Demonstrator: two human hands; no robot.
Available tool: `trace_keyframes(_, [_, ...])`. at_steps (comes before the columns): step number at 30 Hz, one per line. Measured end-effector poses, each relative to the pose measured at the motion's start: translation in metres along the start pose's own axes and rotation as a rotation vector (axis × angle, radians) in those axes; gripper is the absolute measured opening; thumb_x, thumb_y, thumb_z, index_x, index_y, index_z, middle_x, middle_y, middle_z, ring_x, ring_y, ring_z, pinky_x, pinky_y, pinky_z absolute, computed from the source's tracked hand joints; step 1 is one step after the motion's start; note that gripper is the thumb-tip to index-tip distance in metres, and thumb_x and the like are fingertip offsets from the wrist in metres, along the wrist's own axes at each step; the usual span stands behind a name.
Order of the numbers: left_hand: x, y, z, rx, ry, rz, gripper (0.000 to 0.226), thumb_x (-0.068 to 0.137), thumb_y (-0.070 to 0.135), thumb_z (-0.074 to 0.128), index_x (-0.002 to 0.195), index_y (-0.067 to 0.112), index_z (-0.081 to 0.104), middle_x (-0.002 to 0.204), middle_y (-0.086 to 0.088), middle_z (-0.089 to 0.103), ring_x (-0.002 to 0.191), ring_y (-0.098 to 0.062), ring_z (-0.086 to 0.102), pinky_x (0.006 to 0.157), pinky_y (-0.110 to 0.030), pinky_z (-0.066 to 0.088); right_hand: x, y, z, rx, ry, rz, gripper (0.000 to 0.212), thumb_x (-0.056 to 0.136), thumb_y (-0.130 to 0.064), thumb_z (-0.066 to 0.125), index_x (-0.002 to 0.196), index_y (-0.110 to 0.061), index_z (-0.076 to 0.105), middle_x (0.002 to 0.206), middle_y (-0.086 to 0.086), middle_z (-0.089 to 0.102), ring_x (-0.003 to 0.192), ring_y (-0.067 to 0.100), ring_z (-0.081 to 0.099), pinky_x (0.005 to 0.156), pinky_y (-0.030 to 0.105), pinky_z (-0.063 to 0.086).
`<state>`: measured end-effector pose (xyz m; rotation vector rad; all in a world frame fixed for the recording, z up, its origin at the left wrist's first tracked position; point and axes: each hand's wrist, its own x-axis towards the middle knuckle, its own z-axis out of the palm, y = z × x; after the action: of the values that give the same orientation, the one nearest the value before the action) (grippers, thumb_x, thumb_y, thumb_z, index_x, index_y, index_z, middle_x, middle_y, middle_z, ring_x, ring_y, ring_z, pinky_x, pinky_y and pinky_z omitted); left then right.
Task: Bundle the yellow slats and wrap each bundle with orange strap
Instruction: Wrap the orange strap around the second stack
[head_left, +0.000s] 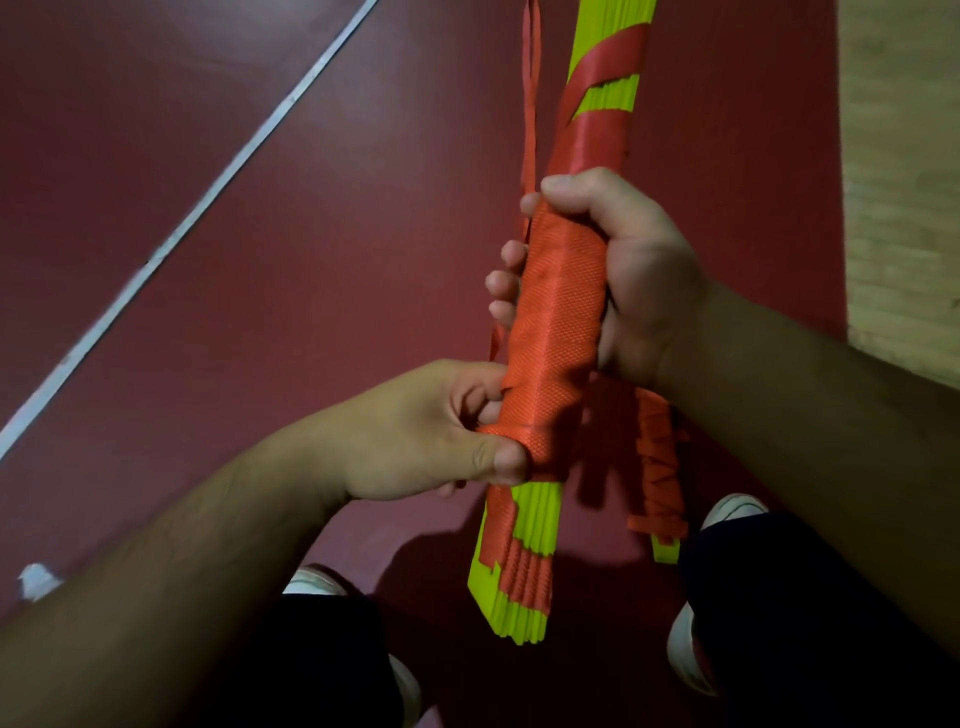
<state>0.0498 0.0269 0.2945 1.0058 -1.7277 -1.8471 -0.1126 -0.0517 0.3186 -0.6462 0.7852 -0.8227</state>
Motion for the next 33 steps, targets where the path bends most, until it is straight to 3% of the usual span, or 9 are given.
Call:
trace_keyframes(4, [0.002, -0.004, 0.000, -0.024, 0.057, 0.014, 0.064, 0.074, 0.048, 0.078, 0.089, -0.009, 0.052, 0.067, -0.014, 0.048, 0.053, -0.006, 0.045, 0.050, -0.017, 0.039, 0.004, -0.001, -0.002, -0.077, 0.046, -0.002, 0.030, 0.089, -0.037, 0.060, 0.103, -0.011, 0.057, 0.078, 0.013, 0.062, 0.068, 0.029, 0.066, 0.067, 0.042, 0.057])
trace_keyframes(9, [0.008, -0.003, 0.010, 0.044, 0.154, -0.046, 0.032, 0.077, 0.004, 0.078, 0.092, -0.008, 0.053, 0.063, -0.003, 0.054, 0.050, 0.002, 0.051, 0.048, -0.009, 0.040, 0.007, 0.007, 0.000, -0.172, 0.152, -0.023, 0.031, 0.082, -0.038, 0.076, 0.093, -0.012, 0.064, 0.078, 0.010, 0.064, 0.064, 0.024, 0.067, 0.068, 0.044, 0.056])
trace_keyframes(12, [0.004, -0.002, 0.003, -0.043, 0.031, -0.049, 0.032, 0.078, 0.012, 0.080, 0.092, 0.000, 0.054, 0.066, 0.007, 0.056, 0.050, 0.001, 0.048, 0.046, -0.013, 0.039, 0.004, 0.006, 0.002, -0.120, 0.099, -0.002, 0.019, 0.088, -0.031, 0.069, 0.090, -0.013, 0.060, 0.073, 0.006, 0.062, 0.060, 0.020, 0.064, 0.063, 0.037, 0.056])
trace_keyframes(15, [0.002, 0.000, -0.002, -0.053, 0.005, -0.073, 0.051, 0.077, 0.025, 0.075, 0.097, -0.016, 0.050, 0.065, -0.006, 0.051, 0.047, -0.004, 0.041, 0.044, -0.013, 0.035, 0.000, 0.000, 0.002, -0.005, 0.030, -0.011, 0.010, 0.094, -0.025, 0.056, 0.091, -0.015, 0.057, 0.070, 0.006, 0.062, 0.060, 0.021, 0.064, 0.061, 0.033, 0.056])
trace_keyframes(18, [0.006, 0.000, 0.003, 0.035, 0.101, -0.042, 0.035, 0.086, 0.012, 0.073, 0.090, -0.015, 0.050, 0.065, -0.016, 0.046, 0.048, -0.007, 0.041, 0.046, -0.016, 0.036, 0.001, -0.004, 0.002, -0.083, 0.058, -0.071, 0.009, 0.093, -0.022, 0.056, 0.091, -0.013, 0.059, 0.075, 0.011, 0.067, 0.065, 0.025, 0.067, 0.063, 0.036, 0.056])
trace_keyframes(23, [0.010, -0.003, 0.012, 0.174, 0.275, -0.059, 0.025, 0.082, 0.013, 0.081, 0.086, 0.002, 0.059, 0.068, 0.002, 0.057, 0.051, -0.003, 0.047, 0.049, -0.017, 0.039, 0.004, 0.001, 0.005, -0.279, 0.212, -0.189, 0.022, 0.081, -0.024, 0.078, 0.088, -0.010, 0.062, 0.082, 0.016, 0.059, 0.066, 0.029, 0.062, 0.060, 0.041, 0.059])
trace_keyframes(27, [0.007, 0.004, 0.014, 0.020, 0.165, -0.043, 0.031, 0.076, -0.001, 0.080, 0.097, 0.002, 0.057, 0.075, -0.004, 0.061, 0.061, -0.001, 0.058, 0.057, -0.013, 0.046, 0.002, 0.000, 0.004, -0.216, 0.211, -0.157, 0.018, 0.084, -0.019, 0.075, 0.089, -0.010, 0.061, 0.073, 0.010, 0.061, 0.054, 0.022, 0.063, 0.056, 0.034, 0.053])
trace_keyframes(31, [0.003, 0.003, 0.004, -0.011, -0.040, -0.081, 0.049, 0.075, 0.012, 0.080, 0.104, -0.012, 0.049, 0.078, -0.036, 0.052, 0.060, -0.027, 0.049, 0.059, -0.026, 0.047, -0.003, -0.002, 0.005, -0.142, 0.122, -0.091, 0.011, 0.089, -0.020, 0.065, 0.089, -0.011, 0.059, 0.071, 0.008, 0.061, 0.056, 0.021, 0.064, 0.061, 0.035, 0.051])
trace_keyframes(33, [0.002, 0.003, 0.001, -0.030, -0.086, -0.097, 0.048, 0.076, 0.014, 0.074, 0.099, -0.018, 0.047, 0.068, -0.030, 0.050, 0.051, -0.016, 0.048, 0.052, -0.018, 0.044, -0.006, -0.003, 0.005, -0.120, 0.055, -0.077, 0.011, 0.091, -0.021, 0.060, 0.085, -0.013, 0.057, 0.071, 0.008, 0.061, 0.059, 0.022, 0.064, 0.061, 0.035, 0.051])
